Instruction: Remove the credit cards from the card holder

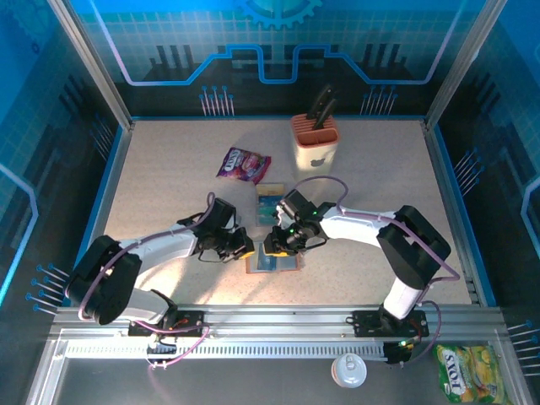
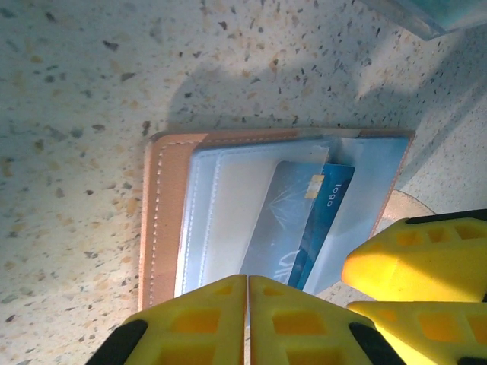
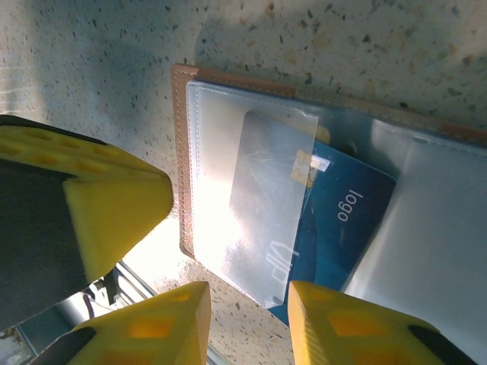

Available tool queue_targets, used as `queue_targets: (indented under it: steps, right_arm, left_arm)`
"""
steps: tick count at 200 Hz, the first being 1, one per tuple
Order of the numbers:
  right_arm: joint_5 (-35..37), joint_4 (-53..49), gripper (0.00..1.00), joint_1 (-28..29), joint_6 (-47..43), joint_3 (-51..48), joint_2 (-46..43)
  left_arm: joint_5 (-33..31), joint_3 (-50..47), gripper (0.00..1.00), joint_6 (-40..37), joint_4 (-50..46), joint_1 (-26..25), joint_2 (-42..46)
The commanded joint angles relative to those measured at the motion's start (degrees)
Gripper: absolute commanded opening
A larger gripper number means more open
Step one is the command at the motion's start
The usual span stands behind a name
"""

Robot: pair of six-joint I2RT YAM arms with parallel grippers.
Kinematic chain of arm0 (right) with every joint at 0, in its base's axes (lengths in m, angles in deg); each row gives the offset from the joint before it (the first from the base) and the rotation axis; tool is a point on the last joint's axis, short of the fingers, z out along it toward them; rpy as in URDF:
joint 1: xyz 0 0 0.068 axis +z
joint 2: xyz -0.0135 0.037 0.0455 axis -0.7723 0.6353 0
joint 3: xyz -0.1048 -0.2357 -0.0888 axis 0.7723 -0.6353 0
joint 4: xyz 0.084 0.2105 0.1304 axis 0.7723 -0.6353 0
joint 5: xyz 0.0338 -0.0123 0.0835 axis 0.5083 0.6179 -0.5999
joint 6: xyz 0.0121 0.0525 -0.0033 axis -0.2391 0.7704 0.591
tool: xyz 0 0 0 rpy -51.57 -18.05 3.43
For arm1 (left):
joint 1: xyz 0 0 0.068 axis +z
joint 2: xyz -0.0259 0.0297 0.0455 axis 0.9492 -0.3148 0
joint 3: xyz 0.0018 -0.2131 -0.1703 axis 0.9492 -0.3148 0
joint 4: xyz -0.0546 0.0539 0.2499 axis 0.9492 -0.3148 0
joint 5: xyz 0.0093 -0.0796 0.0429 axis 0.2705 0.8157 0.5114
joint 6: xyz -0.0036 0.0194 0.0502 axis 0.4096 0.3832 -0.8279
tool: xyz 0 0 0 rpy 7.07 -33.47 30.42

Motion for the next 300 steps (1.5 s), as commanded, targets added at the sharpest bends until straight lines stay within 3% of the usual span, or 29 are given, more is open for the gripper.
queue_targets:
  steps: [1,247,300]
  right_arm:
    - [1.26,-1.97,0.34,-0.13,-0.01,-1.34,-2.06]
    - [-2.26,5.96,0.33,-0.63,3.32,-4.55,2.07]
    - [-2.60,9.39,0.28,-1.13,4.84,-7.17,0.52]
  left_arm:
    - [2.18,2.49,0.09,0.46,0.72,-1.06,-2.21]
    - [-1.37,2.48,0.05,-0.93,-2.23,-3.13,-8.00]
    - [-1.63,1.94,0.05,-0.73,-2.22,-3.15,-7.23]
